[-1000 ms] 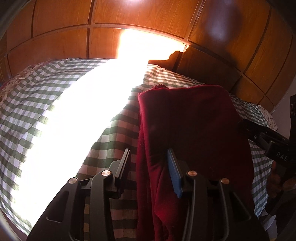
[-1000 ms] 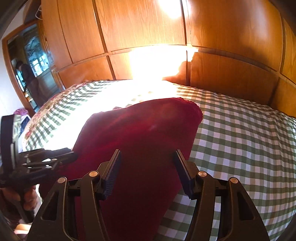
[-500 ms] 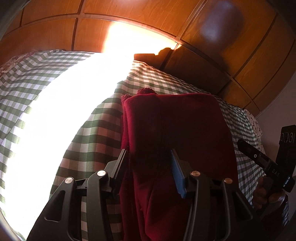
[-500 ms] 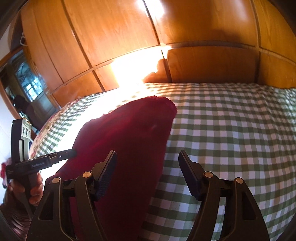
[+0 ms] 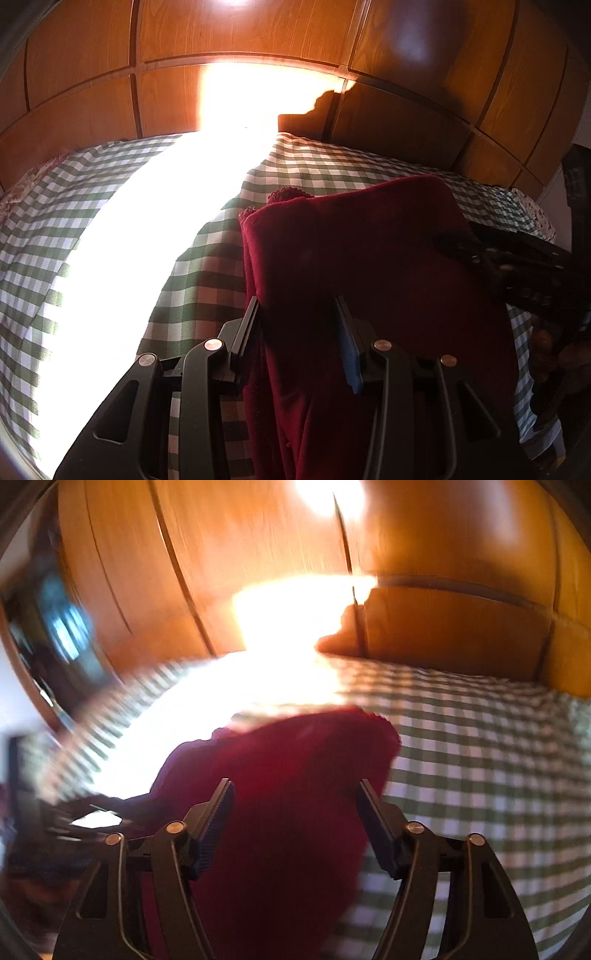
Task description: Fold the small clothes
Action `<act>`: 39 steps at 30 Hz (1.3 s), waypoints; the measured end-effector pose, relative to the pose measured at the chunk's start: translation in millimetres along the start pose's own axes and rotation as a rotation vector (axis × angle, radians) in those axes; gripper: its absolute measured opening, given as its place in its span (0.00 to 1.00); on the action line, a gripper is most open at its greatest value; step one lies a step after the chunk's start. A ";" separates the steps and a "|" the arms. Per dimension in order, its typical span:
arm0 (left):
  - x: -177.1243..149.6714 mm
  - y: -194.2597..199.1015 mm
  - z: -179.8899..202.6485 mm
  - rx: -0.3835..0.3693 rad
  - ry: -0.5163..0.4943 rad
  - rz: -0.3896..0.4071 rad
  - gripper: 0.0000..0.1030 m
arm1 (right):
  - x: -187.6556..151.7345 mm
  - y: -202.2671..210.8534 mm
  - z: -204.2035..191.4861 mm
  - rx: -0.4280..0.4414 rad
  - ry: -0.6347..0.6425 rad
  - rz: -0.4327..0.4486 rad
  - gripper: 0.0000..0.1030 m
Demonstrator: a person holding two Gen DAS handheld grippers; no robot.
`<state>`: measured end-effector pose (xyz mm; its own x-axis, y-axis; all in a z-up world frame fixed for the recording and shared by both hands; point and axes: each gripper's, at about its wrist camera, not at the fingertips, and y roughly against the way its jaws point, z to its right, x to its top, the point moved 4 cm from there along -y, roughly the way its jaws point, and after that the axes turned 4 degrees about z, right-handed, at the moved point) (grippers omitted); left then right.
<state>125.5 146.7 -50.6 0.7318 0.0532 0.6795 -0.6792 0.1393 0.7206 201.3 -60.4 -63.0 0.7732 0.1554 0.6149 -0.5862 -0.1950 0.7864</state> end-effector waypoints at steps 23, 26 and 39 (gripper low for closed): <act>-55.2 44.9 -23.8 0.060 0.098 0.021 0.56 | -89.7 54.3 39.6 0.314 -0.415 0.000 0.86; -61.9 34.7 -27.8 0.074 0.089 0.013 0.56 | -105.6 49.3 28.7 0.352 -0.422 -0.026 0.87; -44.7 36.2 -37.5 -0.188 0.246 0.008 0.66 | -99.4 22.0 30.0 0.590 -0.526 -0.059 0.87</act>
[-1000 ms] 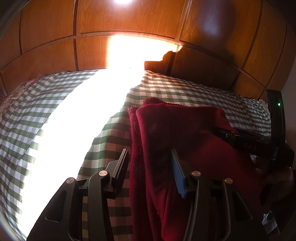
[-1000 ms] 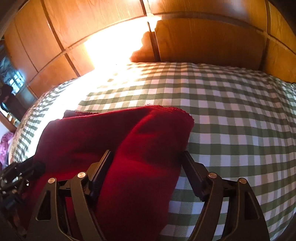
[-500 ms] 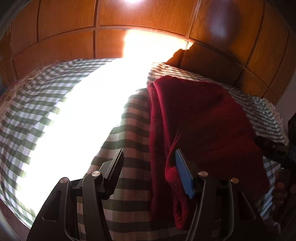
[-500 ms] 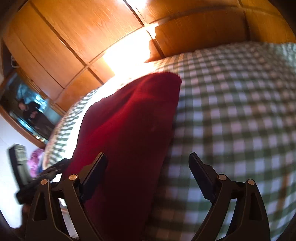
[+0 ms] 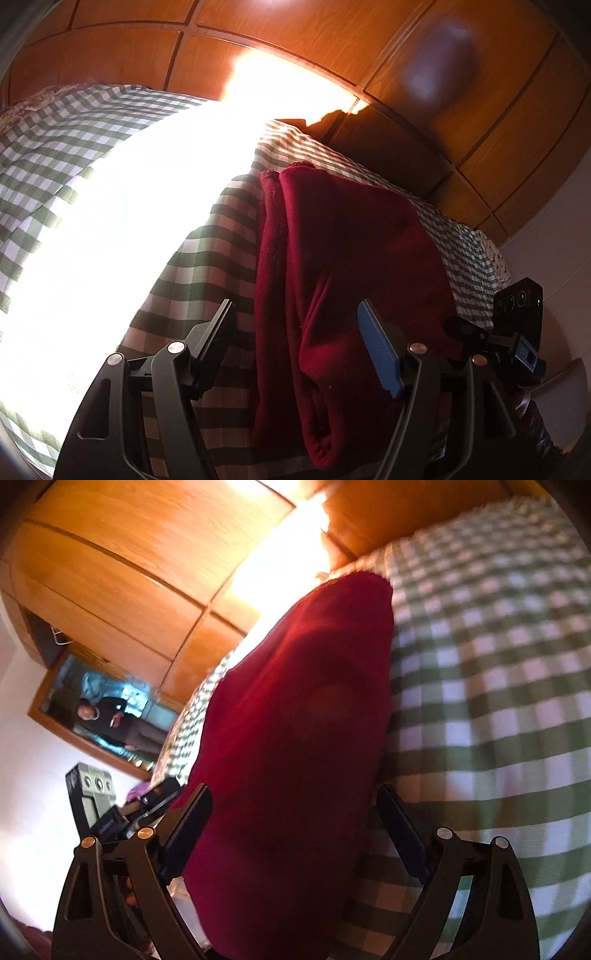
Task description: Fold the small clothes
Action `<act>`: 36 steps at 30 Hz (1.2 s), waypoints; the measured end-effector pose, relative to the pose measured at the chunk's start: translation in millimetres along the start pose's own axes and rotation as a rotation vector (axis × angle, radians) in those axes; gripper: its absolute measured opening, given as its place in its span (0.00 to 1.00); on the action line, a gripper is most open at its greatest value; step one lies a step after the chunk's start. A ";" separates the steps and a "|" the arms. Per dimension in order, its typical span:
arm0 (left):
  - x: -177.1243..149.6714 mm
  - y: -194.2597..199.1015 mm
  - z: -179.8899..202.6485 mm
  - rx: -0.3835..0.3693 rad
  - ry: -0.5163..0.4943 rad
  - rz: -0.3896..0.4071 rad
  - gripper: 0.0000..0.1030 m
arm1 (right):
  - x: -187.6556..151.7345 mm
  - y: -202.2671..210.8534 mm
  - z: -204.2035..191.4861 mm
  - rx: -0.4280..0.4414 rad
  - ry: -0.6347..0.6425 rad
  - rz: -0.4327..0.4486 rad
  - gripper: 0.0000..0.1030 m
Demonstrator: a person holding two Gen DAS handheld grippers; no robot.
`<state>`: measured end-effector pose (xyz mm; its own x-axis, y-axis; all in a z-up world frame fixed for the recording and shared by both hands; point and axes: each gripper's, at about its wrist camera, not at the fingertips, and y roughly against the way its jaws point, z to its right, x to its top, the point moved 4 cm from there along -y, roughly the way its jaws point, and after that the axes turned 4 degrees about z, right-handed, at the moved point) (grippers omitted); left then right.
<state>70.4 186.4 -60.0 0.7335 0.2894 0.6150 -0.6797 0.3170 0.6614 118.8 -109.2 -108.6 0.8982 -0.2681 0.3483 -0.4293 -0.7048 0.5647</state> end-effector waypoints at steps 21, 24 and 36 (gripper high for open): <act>-11.6 -15.3 29.5 -0.257 -0.041 -0.028 0.28 | 2.0 3.7 -37.0 -0.034 0.152 0.021 0.44; -11.8 -19.9 61.5 -0.301 -0.083 -0.038 0.27 | 6.5 36.0 -33.6 -0.052 0.155 0.083 0.44; 11.4 -116.0 267.6 -0.444 -0.354 -0.144 0.27 | 51.8 191.7 58.1 -0.292 0.072 0.332 0.44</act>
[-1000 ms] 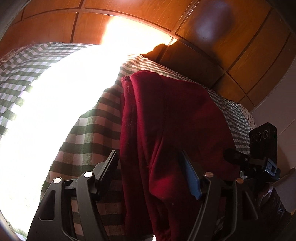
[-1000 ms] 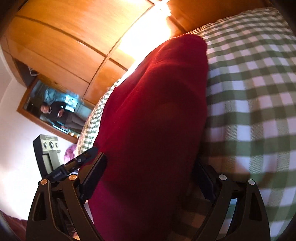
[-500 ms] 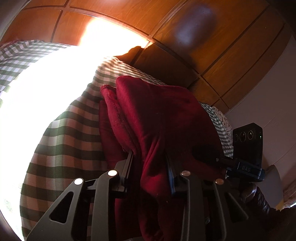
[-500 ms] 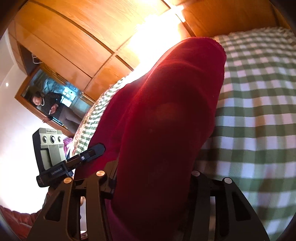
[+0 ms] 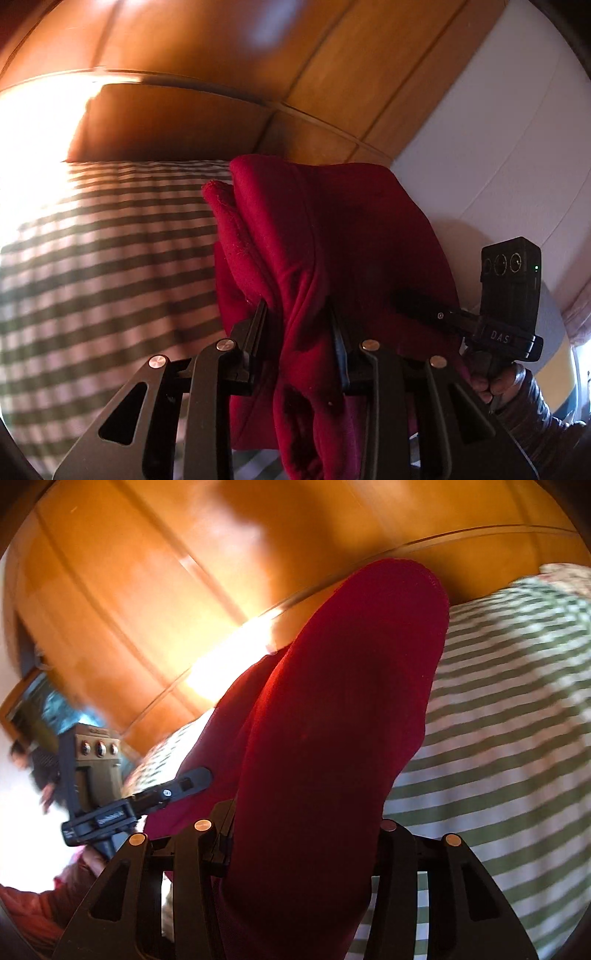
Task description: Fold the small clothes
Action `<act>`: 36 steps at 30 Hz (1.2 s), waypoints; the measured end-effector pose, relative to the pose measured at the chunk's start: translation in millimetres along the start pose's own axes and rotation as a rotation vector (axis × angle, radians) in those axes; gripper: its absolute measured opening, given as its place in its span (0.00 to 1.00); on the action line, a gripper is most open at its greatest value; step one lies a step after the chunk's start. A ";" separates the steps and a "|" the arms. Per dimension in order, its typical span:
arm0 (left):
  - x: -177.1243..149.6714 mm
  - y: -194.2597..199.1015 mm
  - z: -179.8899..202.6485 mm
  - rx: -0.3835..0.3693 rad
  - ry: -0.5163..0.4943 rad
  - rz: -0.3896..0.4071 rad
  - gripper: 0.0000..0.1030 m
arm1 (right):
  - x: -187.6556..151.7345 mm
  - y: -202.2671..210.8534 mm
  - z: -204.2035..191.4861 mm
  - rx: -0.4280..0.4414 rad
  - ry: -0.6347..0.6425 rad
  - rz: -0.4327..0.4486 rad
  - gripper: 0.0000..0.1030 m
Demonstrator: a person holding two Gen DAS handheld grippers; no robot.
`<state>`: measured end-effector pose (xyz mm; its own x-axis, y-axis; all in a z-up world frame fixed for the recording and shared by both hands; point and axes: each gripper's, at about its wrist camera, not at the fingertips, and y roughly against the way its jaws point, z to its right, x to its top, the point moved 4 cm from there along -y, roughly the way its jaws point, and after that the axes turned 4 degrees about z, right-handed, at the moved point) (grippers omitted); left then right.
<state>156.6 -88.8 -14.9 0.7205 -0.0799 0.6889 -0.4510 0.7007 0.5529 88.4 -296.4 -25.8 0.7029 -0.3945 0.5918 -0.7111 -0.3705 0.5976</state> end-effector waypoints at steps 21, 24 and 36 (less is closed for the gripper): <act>3.3 -97.4 44.8 0.320 -0.239 -0.078 0.40 | 13.2 24.0 62.7 -0.519 0.125 0.082 0.53; 0.1 -100.3 39.9 0.337 -0.234 -0.085 0.41 | 10.3 0.6 74.2 -0.589 0.134 0.026 0.49; -4.3 -105.0 27.9 0.318 -0.192 -0.081 0.42 | -4.8 -3.9 76.5 -0.610 0.152 0.037 0.56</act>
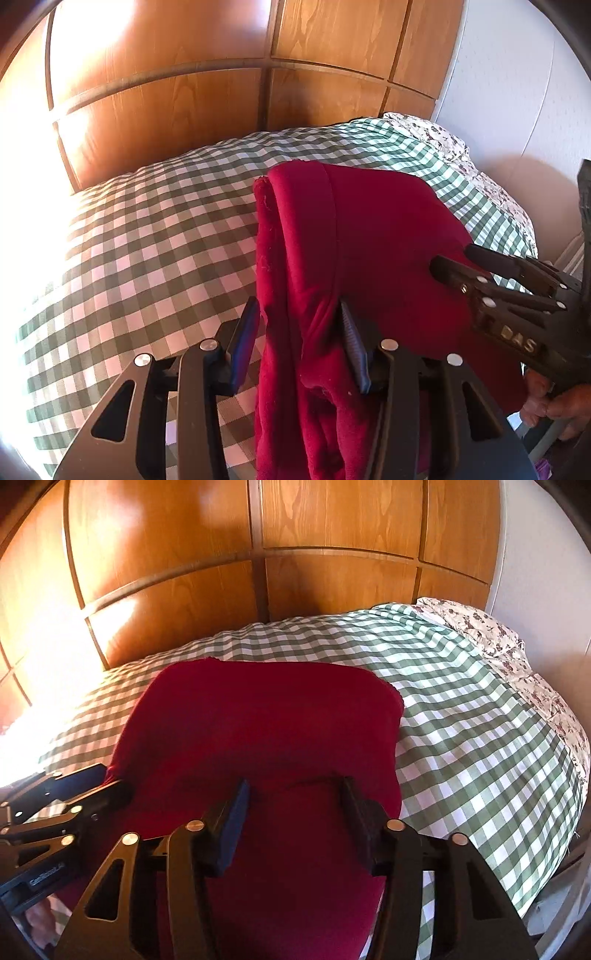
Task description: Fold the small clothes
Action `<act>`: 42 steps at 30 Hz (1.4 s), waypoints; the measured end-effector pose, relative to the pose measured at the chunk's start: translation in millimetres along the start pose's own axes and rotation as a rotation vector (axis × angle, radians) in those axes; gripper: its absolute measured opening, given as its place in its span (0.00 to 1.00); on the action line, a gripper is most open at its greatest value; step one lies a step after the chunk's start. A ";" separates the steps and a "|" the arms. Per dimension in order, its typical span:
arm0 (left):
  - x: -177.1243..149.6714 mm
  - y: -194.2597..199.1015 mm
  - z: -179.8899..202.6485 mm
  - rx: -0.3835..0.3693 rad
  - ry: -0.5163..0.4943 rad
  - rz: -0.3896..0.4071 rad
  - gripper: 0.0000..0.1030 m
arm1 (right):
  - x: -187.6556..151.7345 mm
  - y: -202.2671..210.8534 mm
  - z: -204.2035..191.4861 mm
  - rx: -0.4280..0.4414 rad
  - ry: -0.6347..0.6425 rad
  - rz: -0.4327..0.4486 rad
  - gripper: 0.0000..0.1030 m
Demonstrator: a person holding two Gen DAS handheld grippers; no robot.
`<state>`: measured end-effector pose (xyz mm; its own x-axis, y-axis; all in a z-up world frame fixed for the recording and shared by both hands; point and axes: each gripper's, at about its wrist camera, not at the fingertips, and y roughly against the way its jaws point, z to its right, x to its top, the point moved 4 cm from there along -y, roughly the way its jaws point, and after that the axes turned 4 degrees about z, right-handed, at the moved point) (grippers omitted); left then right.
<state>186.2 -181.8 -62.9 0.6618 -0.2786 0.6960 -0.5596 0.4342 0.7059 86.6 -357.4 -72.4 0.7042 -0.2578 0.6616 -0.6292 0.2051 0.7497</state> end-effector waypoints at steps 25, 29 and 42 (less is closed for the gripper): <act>-11.4 50.4 -16.3 0.073 0.107 0.057 0.70 | -38.9 87.1 -2.8 -0.124 -0.099 0.062 0.79; -25.6 78.2 -13.7 0.120 0.106 0.087 0.76 | -45.3 101.4 3.0 -0.224 -0.172 0.069 0.87; -50.0 134.3 -3.8 0.205 0.097 0.175 0.97 | -73.4 152.0 -20.5 -0.321 -0.158 0.182 0.95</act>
<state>79.8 -106.3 -3.3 0.5856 -0.1273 0.8005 -0.7519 0.2835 0.5952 -54.0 -288.0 -6.6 0.5158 -0.3265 0.7920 -0.5870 0.5387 0.6044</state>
